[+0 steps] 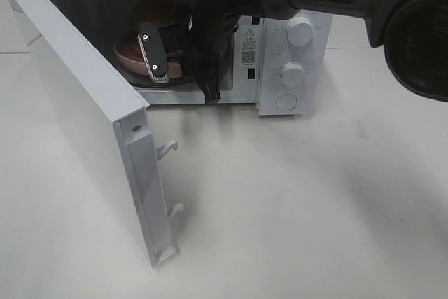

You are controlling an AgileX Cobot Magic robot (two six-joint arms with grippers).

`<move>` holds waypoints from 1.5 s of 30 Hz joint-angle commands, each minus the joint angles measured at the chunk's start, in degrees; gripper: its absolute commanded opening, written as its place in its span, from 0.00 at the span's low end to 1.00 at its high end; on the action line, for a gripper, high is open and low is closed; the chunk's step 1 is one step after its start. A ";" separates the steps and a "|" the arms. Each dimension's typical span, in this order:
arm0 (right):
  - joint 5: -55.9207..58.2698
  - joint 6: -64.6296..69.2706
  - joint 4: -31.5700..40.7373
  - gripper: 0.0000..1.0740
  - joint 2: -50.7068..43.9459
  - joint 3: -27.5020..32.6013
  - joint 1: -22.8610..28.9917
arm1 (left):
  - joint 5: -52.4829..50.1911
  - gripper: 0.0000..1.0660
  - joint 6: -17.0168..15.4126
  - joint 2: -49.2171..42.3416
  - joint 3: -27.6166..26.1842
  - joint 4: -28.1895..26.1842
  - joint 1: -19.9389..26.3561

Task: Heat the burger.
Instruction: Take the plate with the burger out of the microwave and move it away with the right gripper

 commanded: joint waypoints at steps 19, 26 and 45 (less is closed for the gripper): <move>-8.14 -17.82 7.28 0.00 -10.89 17.25 0.17 | -0.74 0.92 -0.29 -0.29 0.00 -0.40 0.11; -9.80 -23.43 9.74 0.00 -14.84 22.00 0.17 | -0.74 0.92 -0.29 -0.29 0.00 -0.40 0.11; -8.82 -30.88 15.99 0.00 -20.68 26.24 -0.46 | -0.74 0.92 -0.29 -0.29 0.00 -0.40 0.11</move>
